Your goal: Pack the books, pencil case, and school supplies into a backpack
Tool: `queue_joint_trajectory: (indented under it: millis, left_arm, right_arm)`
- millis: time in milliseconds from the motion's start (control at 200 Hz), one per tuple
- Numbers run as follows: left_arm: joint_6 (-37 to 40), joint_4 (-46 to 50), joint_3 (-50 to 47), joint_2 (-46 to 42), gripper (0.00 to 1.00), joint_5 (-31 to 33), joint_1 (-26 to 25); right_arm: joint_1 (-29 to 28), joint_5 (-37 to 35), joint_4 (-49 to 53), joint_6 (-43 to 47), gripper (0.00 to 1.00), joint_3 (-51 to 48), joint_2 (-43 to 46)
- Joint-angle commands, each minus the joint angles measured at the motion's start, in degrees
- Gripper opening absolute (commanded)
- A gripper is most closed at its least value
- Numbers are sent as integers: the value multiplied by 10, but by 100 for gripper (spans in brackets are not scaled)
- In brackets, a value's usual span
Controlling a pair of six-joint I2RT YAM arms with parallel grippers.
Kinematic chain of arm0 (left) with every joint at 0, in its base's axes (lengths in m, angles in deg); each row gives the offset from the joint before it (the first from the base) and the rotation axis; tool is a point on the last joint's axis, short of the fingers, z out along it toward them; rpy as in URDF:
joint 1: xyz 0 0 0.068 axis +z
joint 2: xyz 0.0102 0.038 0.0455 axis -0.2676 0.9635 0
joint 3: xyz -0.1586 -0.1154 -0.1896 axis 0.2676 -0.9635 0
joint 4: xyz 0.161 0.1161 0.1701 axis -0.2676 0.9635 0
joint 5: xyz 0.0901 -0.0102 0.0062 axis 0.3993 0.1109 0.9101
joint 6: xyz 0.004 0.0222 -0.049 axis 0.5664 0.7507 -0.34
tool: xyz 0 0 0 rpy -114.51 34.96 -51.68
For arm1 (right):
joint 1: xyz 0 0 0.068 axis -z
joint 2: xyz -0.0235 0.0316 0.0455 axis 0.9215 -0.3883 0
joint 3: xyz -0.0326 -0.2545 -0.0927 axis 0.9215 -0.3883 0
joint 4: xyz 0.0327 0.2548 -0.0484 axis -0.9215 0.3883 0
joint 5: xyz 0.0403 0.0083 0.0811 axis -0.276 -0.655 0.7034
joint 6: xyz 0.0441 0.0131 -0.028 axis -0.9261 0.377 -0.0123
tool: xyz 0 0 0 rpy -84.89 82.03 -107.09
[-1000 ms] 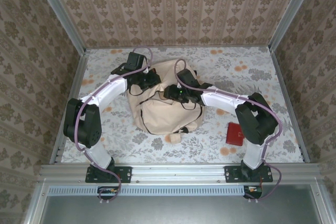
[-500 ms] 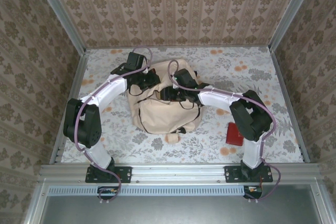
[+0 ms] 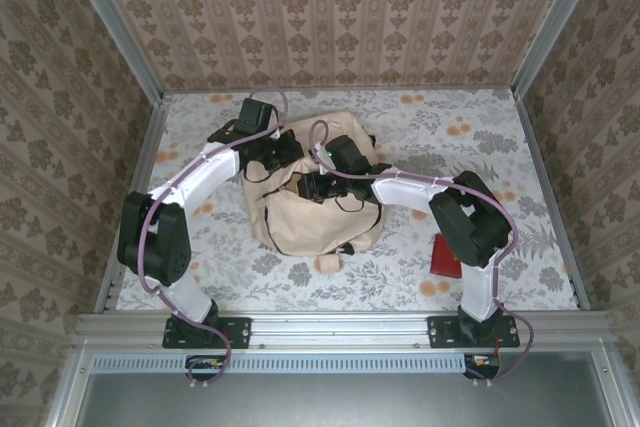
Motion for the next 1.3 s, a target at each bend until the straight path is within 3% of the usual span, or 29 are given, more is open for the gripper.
queue_joint_trajectory:
  millis: [0,215,415,665,855,950,1130,1295]
  left_arm:
    - [-6,-12,-4,-34,0,-8,3]
    - [-15,-21,-11,-37,0,-9,5]
    - [-15,-22,-17,-38,0,-11,11]
    - [-12,-31,-24,-34,0,-20,17]
    - [-4,-29,-31,-38,0,-23,17]
    - [-1,-26,-36,-42,0,-18,17]
    - [2,-24,-42,-44,0,-12,17]
    - [3,-24,-43,-43,0,-9,17]
  right_arm:
    - [-8,19,-46,-11,29,1,-9]
    - [-12,-32,-122,-99,36,2,-31]
    - [-14,-36,-107,-127,59,-36,21]
    - [-10,-104,66,-116,69,-133,195]
    - [24,-325,344,-166,80,-178,334]
    - [78,-381,457,-204,82,-216,403]
    - [166,-418,563,-229,87,-295,513]
    - [215,-383,555,-225,88,-349,522]
